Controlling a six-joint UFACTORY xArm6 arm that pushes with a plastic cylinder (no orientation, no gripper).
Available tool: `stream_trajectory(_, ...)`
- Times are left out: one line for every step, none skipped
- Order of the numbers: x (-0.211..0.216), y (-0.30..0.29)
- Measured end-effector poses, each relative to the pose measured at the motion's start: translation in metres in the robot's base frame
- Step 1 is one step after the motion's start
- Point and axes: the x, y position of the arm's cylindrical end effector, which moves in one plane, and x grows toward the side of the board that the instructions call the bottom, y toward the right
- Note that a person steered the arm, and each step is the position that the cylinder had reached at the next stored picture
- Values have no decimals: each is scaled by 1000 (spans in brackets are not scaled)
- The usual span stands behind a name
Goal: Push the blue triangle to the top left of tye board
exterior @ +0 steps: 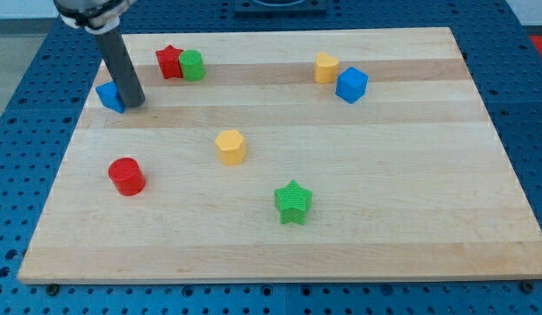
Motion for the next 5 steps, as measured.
stream_trajectory(36, -19)
stream_trajectory(26, -81)
stream_trajectory(-1, -68)
stream_trajectory(-17, -38)
stream_trajectory(3, -42)
